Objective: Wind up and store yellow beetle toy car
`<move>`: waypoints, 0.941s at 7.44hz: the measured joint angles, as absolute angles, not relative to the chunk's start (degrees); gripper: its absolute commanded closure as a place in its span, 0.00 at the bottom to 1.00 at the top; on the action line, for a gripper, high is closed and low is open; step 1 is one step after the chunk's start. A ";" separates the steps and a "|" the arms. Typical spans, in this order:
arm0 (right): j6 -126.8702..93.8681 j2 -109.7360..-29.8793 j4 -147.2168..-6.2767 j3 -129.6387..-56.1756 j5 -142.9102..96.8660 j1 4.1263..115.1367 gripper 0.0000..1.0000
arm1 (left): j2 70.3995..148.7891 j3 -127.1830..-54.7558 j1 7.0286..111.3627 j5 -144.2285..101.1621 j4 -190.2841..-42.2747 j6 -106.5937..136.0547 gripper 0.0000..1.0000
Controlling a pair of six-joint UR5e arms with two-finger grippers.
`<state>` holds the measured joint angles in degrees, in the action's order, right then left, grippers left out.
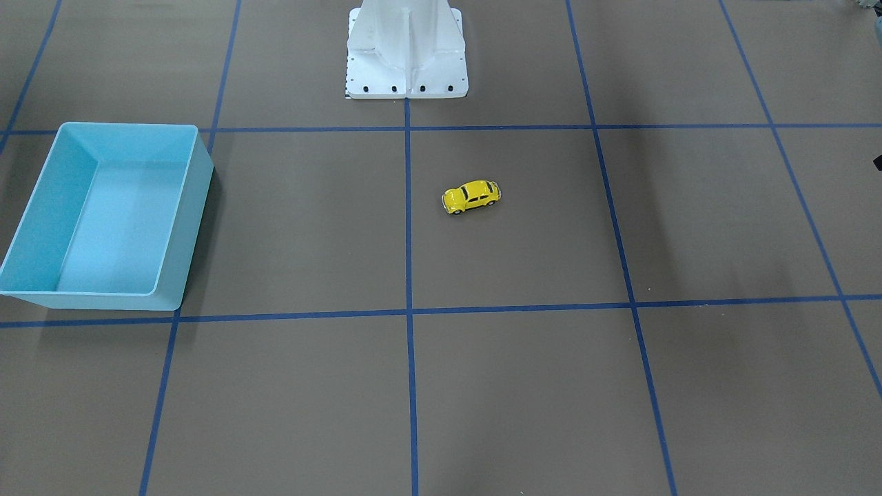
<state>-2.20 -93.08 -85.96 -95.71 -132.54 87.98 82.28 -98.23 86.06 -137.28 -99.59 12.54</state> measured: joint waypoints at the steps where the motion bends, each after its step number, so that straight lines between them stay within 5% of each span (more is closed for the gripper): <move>1: -2.22 -93.08 -85.96 -95.71 -132.52 87.98 0.00 | 83.68 -98.29 85.65 -137.47 -99.80 12.59 0.00; 7: -2.29 -92.99 -85.96 -95.78 -132.54 88.03 0.00 | 95.97 -107.74 67.68 -138.90 -99.52 12.92 0.00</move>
